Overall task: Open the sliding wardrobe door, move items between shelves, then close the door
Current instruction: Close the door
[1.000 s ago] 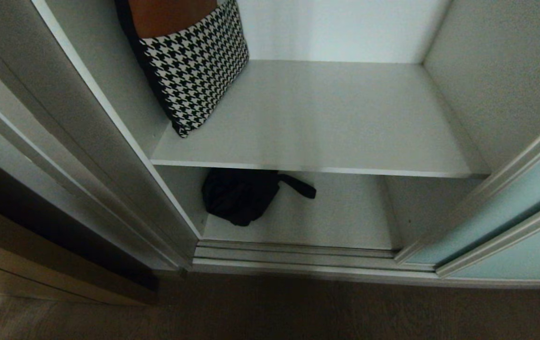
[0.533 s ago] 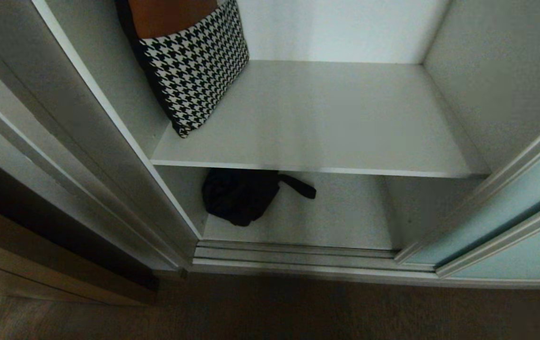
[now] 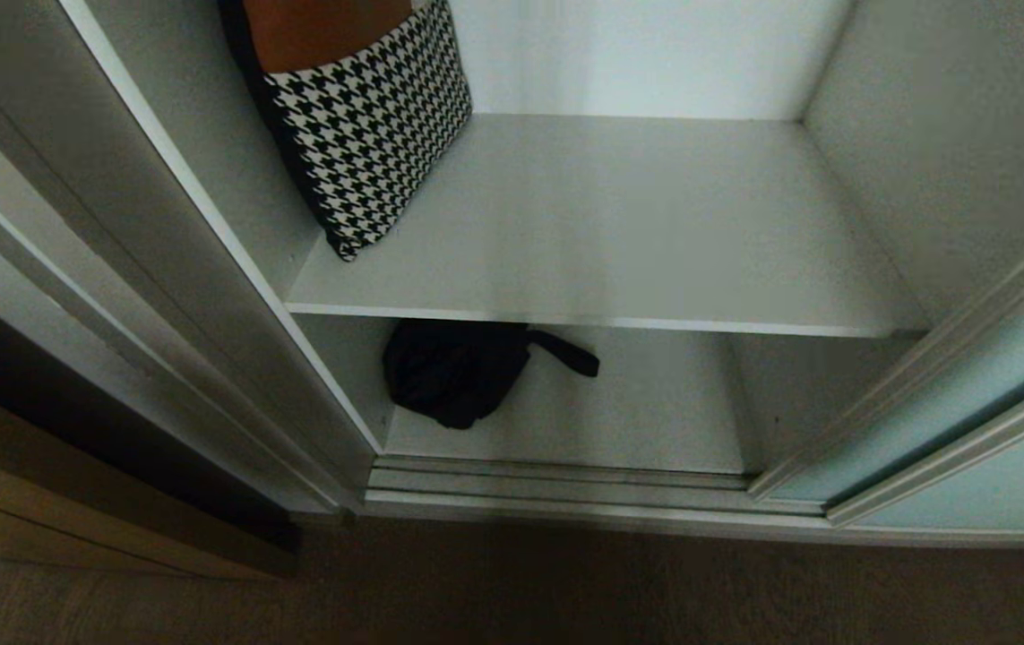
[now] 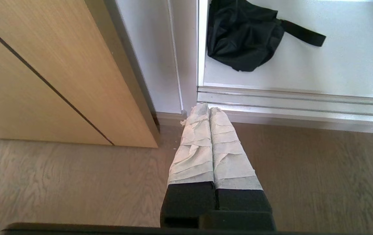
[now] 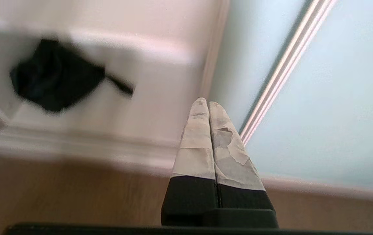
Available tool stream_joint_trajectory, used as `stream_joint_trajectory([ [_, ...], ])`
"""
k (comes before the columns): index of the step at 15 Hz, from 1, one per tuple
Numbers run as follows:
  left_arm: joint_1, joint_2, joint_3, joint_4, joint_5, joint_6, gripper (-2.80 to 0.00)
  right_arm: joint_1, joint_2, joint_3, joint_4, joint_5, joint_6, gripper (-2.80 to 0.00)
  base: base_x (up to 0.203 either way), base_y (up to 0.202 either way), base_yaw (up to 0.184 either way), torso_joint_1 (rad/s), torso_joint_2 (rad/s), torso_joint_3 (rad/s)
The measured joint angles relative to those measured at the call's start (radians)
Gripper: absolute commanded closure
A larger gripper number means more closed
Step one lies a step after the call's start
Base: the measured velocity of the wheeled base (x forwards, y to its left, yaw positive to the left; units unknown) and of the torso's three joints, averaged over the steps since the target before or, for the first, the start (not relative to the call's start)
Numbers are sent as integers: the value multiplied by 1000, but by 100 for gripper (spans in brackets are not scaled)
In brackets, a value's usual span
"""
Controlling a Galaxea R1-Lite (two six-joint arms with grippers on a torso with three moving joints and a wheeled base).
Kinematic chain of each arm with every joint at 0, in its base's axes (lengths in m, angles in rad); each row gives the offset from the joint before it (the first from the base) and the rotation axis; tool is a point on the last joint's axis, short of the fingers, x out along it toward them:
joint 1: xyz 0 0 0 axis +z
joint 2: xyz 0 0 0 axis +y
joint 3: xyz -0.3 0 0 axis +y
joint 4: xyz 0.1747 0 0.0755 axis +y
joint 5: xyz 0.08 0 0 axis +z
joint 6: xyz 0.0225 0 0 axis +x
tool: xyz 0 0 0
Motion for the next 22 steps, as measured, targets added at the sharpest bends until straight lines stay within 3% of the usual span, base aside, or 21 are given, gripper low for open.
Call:
stream_joint_trajectory([
  [4,0,0,0,0,0,0,0,0,91,-300,200,-101,-60,0,0,0,0,0,0,0],
  [15,0,0,0,0,0,0,0,1,519,-820,212,-452,-71,0,0,0,0,0,0,0],
  [17,0,0,0,0,0,0,0,-35,554,-859,213,-450,-82,0,0,0,0,0,0,0],
  [22,0,0,0,0,0,0,0,-192,631,-924,209,-326,-169,0,0,0,0,0,0,0],
])
